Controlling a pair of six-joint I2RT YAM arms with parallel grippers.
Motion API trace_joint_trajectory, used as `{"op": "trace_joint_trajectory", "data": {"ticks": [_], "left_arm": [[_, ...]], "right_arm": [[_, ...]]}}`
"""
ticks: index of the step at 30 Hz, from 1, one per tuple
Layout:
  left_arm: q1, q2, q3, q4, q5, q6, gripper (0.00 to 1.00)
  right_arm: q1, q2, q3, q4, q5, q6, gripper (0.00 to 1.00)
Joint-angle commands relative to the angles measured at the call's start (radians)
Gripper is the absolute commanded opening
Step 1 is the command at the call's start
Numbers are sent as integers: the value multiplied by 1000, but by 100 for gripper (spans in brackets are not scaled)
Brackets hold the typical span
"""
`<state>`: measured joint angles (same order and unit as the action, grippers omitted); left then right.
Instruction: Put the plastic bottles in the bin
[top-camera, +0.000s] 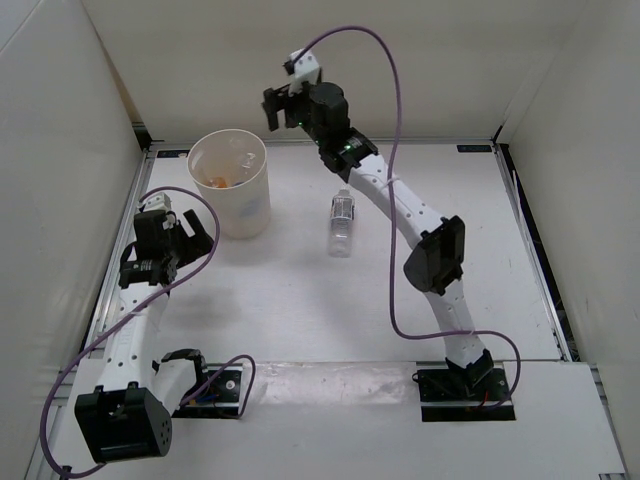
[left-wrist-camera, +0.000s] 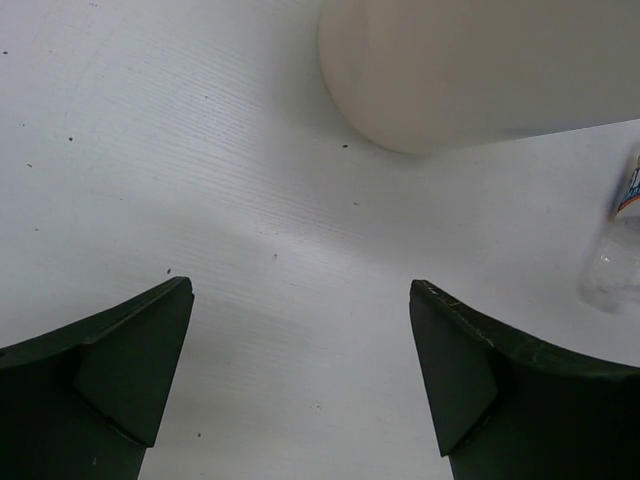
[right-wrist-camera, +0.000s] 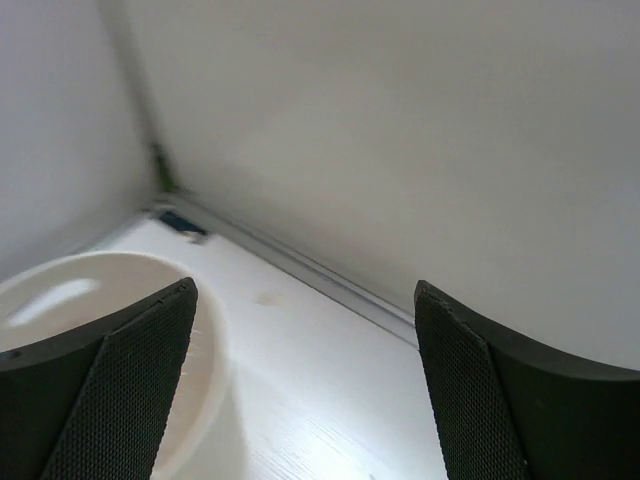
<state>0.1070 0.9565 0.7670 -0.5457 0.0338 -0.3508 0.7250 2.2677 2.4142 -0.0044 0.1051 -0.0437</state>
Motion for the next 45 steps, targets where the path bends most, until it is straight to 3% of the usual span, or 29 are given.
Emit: {"op": "trace_joint_trajectory", "data": {"ticks": [1, 7, 13, 20, 29, 32, 35, 42, 45], "left_arm": [[-4, -5, -2, 4, 5, -7, 100], [-6, -13, -1, 0, 11, -7, 100], [-4, -15, -11, 4, 18, -13, 100], [-3, -18, -3, -6, 14, -4, 100], [-4, -19, -3, -8, 12, 0, 100], [-3, -16, 0, -11, 8, 4, 100], [-6, -13, 2, -11, 8, 7, 100], [-4, -10, 2, -5, 5, 6, 100], [-4, -10, 0, -3, 5, 6, 100]], "right_arm": [[-52, -88, -129, -158, 370, 100, 90], [-102, -191, -412, -384, 438, 250, 90], [-160, -208, -602, -502, 153, 306, 90], [-145, -206, -693, -516, -36, 327, 90], [-133, -128, -661, -532, -48, 315, 90], [-131, -112, -647, -540, -51, 314, 74], [-125, -103, -649, -562, -54, 311, 64], [-127, -94, -650, -617, -54, 265, 50], [-133, -96, -668, -634, -85, 248, 50]]}}
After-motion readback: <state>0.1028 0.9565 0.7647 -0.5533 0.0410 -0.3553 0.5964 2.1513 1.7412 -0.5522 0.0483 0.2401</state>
